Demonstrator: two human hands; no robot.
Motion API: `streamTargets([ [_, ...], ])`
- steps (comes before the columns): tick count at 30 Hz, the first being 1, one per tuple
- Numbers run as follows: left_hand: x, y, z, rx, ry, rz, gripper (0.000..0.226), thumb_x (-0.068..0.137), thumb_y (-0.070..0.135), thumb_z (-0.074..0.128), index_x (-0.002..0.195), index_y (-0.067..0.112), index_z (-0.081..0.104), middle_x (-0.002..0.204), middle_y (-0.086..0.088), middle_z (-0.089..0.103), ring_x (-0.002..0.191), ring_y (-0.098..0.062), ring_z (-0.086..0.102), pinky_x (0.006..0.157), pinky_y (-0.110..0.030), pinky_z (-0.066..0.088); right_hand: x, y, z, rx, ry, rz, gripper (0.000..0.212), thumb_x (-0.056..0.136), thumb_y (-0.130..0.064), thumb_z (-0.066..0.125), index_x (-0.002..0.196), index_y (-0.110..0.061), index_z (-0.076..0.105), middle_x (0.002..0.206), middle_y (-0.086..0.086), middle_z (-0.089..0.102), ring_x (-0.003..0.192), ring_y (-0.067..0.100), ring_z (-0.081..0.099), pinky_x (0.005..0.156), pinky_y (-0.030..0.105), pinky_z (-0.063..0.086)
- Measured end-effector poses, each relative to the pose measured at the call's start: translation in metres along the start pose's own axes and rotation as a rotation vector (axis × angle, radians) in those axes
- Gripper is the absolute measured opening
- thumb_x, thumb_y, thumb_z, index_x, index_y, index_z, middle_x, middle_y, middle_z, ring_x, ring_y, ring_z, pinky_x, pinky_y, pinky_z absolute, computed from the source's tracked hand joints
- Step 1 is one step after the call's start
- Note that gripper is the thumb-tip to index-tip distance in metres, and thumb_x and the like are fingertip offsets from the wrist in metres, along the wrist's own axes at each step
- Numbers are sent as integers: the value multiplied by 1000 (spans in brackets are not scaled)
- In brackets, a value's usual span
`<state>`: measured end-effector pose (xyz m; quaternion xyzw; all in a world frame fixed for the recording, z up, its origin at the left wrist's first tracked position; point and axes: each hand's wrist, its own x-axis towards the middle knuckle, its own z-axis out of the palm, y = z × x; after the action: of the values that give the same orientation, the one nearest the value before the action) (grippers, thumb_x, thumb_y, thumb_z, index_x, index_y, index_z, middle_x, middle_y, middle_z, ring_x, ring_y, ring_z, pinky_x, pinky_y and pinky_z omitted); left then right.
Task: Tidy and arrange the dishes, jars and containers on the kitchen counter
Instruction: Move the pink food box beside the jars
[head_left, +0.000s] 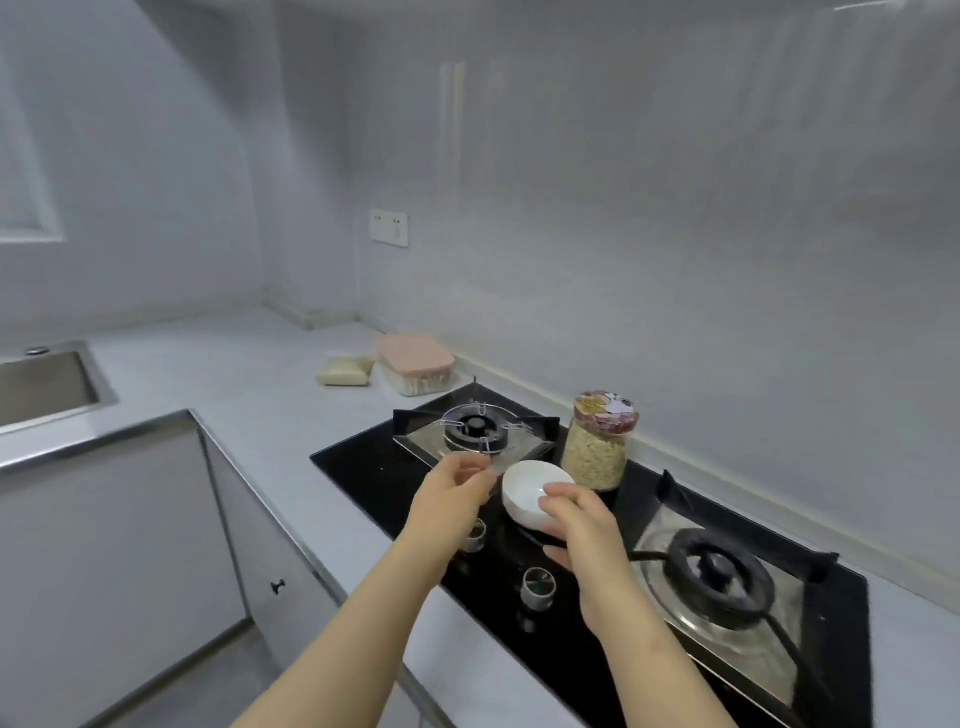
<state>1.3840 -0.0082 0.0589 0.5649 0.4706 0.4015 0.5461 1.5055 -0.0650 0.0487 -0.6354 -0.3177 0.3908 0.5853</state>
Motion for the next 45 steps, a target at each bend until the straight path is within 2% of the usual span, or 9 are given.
streamTargets([
  [3, 29, -8, -59, 10, 70, -10, 9, 93, 23, 53, 99, 29, 56, 97, 11, 60, 96, -11, 59, 79, -24, 45, 22, 1, 63, -3, -53, 19, 17, 91, -12, 53, 106, -17, 59, 96, -5, 53, 100, 18, 55, 86, 34, 48],
  [7, 57, -19, -109, 5, 136, -65, 11, 94, 21, 52, 103, 25, 56, 95, 7, 58, 95, -13, 59, 71, -23, 44, 40, 9, 111, -21, -112, 46, 15, 91, -13, 54, 103, -20, 59, 96, -4, 55, 97, 17, 56, 86, 34, 48],
  [12, 102, -33, -153, -12, 213, -130, 10, 94, 21, 52, 103, 24, 56, 100, 1, 59, 95, -17, 61, 79, -27, 46, 77, 18, 159, -35, -169, 76, 20, 91, -14, 54, 110, -17, 59, 99, -7, 55, 102, 17, 55, 84, 32, 47],
  [19, 188, -29, -167, 40, 191, -143, 8, 92, 23, 52, 97, 29, 55, 99, 3, 60, 92, -11, 61, 87, -31, 47, 158, 10, 208, -6, -199, 85, 18, 92, -16, 53, 109, -18, 59, 103, -3, 57, 100, 15, 55, 88, 33, 47],
  [26, 279, -12, -189, 86, 193, -134, 16, 92, 25, 52, 108, 24, 56, 105, 0, 61, 94, -12, 62, 89, -33, 46, 241, -5, 257, 51, -226, 93, 14, 93, -14, 53, 104, -20, 57, 100, -3, 56, 98, 16, 55, 84, 31, 46],
  [30, 318, -18, -197, 57, 218, -171, 14, 92, 22, 52, 105, 21, 57, 103, -2, 59, 87, -13, 60, 85, -32, 46, 269, -1, 276, 31, -241, 118, 15, 93, -14, 52, 106, -19, 57, 99, -4, 55, 95, 14, 54, 83, 30, 45],
  [37, 388, -40, -184, 76, 8, -190, 8, 92, 22, 52, 99, 25, 56, 98, 1, 57, 83, -12, 58, 77, -27, 42, 312, 8, 293, 8, -69, 144, 10, 91, -14, 53, 93, -23, 57, 95, -3, 57, 88, 12, 55, 77, 29, 47],
  [41, 428, -36, -183, 118, -142, -170, 9, 92, 22, 52, 101, 23, 56, 98, 1, 56, 83, -12, 58, 78, -27, 43, 331, 3, 299, 21, 96, 152, 10, 91, -13, 52, 89, -22, 56, 92, -2, 55, 85, 13, 54, 83, 33, 48],
  [45, 457, -32, -187, 91, -177, -155, 7, 93, 19, 51, 98, 21, 55, 94, 2, 54, 79, -12, 56, 69, -25, 42, 347, 1, 309, 40, 152, 166, 9, 91, -12, 52, 89, -19, 57, 91, -2, 55, 84, 14, 52, 82, 33, 46],
])
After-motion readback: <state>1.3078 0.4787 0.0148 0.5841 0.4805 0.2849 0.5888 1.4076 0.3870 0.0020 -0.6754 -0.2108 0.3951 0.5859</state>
